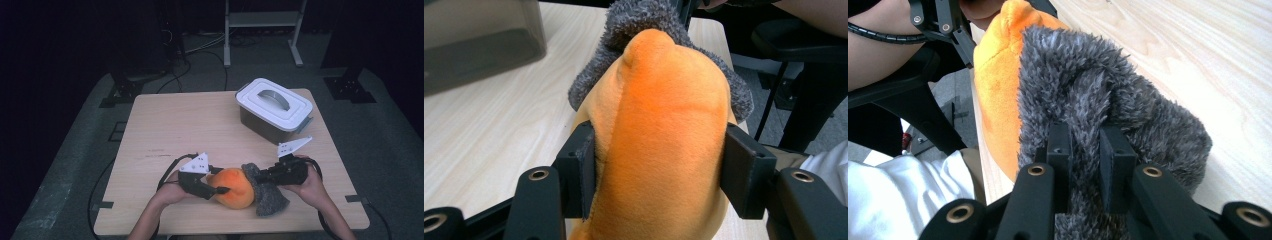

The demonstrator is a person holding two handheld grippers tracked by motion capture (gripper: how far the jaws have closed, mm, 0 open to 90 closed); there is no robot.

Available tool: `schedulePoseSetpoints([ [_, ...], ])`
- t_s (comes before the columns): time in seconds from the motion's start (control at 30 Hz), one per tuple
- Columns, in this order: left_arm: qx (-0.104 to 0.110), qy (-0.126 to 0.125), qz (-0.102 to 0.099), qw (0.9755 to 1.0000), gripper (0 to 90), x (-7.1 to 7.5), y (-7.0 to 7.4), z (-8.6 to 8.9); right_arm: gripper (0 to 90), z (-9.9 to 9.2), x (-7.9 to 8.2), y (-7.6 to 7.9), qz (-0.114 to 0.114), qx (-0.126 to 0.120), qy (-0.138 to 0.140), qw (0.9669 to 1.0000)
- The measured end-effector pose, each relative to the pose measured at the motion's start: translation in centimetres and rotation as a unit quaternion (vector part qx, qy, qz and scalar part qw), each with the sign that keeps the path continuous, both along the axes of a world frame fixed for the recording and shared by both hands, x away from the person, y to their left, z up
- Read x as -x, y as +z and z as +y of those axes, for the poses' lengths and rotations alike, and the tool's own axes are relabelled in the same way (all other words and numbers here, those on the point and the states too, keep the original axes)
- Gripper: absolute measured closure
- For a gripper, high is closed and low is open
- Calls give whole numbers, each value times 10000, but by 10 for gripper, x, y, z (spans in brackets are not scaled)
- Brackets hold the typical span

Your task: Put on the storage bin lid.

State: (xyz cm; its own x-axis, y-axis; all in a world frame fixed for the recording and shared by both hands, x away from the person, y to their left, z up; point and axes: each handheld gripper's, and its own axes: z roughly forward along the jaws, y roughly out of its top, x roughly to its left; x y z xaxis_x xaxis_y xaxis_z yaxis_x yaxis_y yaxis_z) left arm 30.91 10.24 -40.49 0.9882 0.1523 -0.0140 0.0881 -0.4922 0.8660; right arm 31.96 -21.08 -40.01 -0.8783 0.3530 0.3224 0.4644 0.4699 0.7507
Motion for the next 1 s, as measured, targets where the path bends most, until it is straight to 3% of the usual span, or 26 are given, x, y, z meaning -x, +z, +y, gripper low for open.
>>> schedulePoseSetpoints([
  [0.1, 6, 6, -24, 10000, 405, 0, 3, 0, 774, 0, 2, 8, -114, -103, -44, 9999],
  [0.2, -214, -52, -72, 9997, 404, 2, 1, -6, 775, 2, 5, 19, -230, -304, 25, 9993],
  [0.3, -162, -90, -39, 9998, 404, 3, 1, -9, 773, 11, 9, 26, -357, -335, 111, 9987],
  [0.43, -141, -100, -46, 9998, 404, 4, 2, -8, 774, 19, 9, 23, -307, -302, 196, 9989],
  [0.5, -90, -107, -10, 9999, 403, 1, 3, -6, 775, 17, 7, 18, -236, -361, 203, 9989],
  [0.7, -16, -18, -11, 10000, 403, 1, 7, -2, 774, 9, 3, 0, -11, -208, 96, 9997],
  [0.8, -58, -12, -52, 10000, 404, 2, 9, -3, 774, 9, 4, 6, -115, -185, 61, 9997],
  [0.93, -161, -61, -126, 9998, 403, 4, 8, -8, 774, 12, 9, 20, -307, -417, 99, 9986],
  [1.0, -183, -64, -158, 9997, 401, 4, 8, -11, 773, 17, 11, 24, -376, -419, 137, 9983],
])
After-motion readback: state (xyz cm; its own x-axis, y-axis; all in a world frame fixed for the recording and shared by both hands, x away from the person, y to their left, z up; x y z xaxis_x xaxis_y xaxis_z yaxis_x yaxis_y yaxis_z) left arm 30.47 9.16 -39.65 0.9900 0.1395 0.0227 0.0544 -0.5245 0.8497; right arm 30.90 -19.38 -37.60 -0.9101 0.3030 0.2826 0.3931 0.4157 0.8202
